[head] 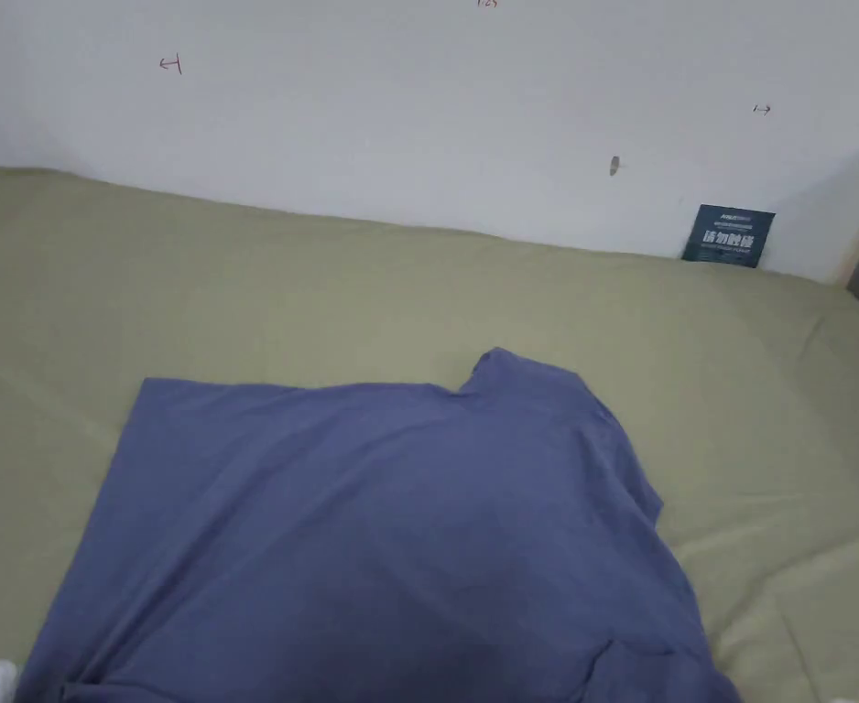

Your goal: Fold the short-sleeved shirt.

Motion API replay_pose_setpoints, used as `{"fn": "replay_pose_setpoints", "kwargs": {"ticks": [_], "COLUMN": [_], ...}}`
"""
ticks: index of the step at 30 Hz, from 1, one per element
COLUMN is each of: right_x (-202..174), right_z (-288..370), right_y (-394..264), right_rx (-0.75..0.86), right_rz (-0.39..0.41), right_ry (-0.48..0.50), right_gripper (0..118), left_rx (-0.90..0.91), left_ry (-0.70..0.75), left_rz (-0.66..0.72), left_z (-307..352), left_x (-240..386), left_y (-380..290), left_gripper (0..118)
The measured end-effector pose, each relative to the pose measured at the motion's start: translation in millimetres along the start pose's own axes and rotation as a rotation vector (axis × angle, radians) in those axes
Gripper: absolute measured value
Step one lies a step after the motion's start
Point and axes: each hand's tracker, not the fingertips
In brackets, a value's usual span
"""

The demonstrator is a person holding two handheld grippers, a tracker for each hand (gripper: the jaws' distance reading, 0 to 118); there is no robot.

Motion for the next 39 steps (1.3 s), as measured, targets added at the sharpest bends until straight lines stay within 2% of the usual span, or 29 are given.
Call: {"fn": "replay_pose_setpoints", "kwargs": {"ticks": [2,4,7,8,9,10,11,14,18,21,25,29,31,35,37,38,39], "right_x": [-1,-4,-13,-13,-11,-7,-6,-8,-13,-20,-24,-18,-12,1,0,4,7], "right_z": [-16,-29,-45,-49,-50,-46,-43,-34,-14,4,14,-6,-21,-67,-85,-101,-112], "right_y": [4,3,-3,-6,-8,-9,-10,-11,-7,5,45,101,131,184,196,206,208], "right_rx": [-0.080,-0.143,-0.171,-0.160,-0.146,-0.110,-0.090,-0.039,-0.004,0.039,0.082,0.106,0.103,0.053,0.047,0.007,0.004], "right_rz": [-0.004,0.012,0.116,0.122,0.095,0.023,-0.018,0.019,0.003,0.030,0.051,0.063,0.026,0.002,-0.036,-0.048,-0.095], "right_ry": [-0.009,-0.013,-0.107,-0.129,-0.117,-0.064,-0.054,-0.062,-0.052,-0.043,-0.007,0.013,0.032,0.054,0.045,0.075,0.061], "right_gripper": [95,87,21,9,9,9,7,5,5,5,5,5,5,5,5,5,5], "left_rx": [-0.001,-0.004,-0.006,-0.008,-0.009,-0.010,-0.008,-0.005,0.016,0.048,0.103,0.125,0.117,0.053,0.048,0.029,0.021], "left_ry": [-0.002,-0.004,-0.001,-0.002,-0.004,-0.009,-0.010,-0.014,-0.024,-0.042,-0.110,-0.112,-0.113,-0.146,-0.133,-0.123,-0.100], "left_rz": [0.020,0.023,0.013,0.012,0.013,0.014,0.012,0.008,0.016,0.019,0.055,0.076,0.074,0.138,0.135,0.131,0.123], "left_z": [1,3,1,0,0,-1,0,1,14,30,38,25,12,-18,-32,-41,-49], "left_x": [-4,-1,0,0,-1,-1,-1,-2,-4,-2,-4,-12,-18,-33,-36,-36,-38], "left_y": [0,0,-1,-1,-1,-1,-1,-1,-1,4,29,72,96,137,152,159,166], "left_gripper": [5,5,5,5,5,5,5,5,5,5,5,5,5,5,5,5,5]}}
